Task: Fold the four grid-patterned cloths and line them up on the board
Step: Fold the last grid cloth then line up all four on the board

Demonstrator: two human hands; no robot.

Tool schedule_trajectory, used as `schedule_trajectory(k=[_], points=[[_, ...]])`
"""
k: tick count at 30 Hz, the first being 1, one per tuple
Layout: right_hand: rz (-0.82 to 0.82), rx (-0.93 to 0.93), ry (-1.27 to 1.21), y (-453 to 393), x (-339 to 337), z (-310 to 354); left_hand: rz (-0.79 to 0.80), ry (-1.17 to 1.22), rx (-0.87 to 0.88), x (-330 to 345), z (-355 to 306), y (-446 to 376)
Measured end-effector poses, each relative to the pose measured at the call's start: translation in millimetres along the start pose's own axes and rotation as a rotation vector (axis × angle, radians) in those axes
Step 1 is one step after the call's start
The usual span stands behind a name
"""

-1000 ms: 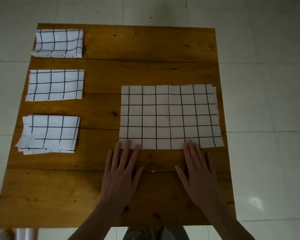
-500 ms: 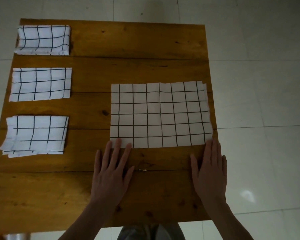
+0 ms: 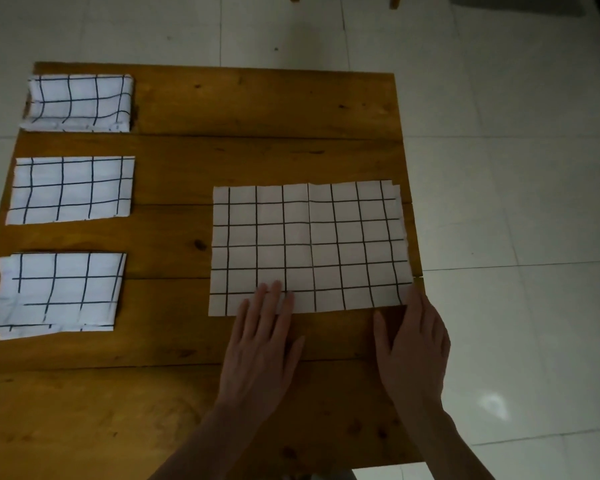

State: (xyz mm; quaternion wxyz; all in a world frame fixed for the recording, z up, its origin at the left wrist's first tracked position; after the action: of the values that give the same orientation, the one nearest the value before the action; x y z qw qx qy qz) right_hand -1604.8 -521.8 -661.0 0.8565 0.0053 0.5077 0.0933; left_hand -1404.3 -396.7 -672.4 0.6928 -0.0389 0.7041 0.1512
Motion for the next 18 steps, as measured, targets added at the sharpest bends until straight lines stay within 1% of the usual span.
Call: schedule_trajectory(k=[2,4,6,9,12,15,18], points=[[-0.004,0.034,-0.029,-8,-2,3,0.001,-0.026,0.093,-1,-16,-11],[-0.013,0.067,-0.06,-16,-5,6,0.021,-0.048,0.147,0,-29,-18],[-0.019,0.118,-0.1,-24,-8,6,0.045,-0.066,0.16,3,-36,-21],[-0.023,0.245,-0.144,-34,-13,1,0.058,-0.073,0.171,6,-42,-19],[-0.015,0.341,-0.241,-36,-16,-10,0.059,-0.067,0.192,6,-46,-16],[-0.019,0.359,-0.353,-33,-20,-18,0.074,-0.06,0.207,7,-49,-13],[-0.088,0.334,-0.368,-31,-23,-20,0.084,-0.059,0.207,7,-50,-11]])
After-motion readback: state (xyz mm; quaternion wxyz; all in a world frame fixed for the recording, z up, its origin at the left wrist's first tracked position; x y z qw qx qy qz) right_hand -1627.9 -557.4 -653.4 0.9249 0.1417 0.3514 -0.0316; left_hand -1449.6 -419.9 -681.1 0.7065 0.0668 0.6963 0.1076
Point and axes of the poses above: each hand's wrist, its own y-axis away from the middle knuckle, its own x-axis out of the palm, z = x × y, the point moved 2 cm from there along -y, towards the middle knuckle, and after that the axes turned 15 degrees about -y, right-handed, at the moved point
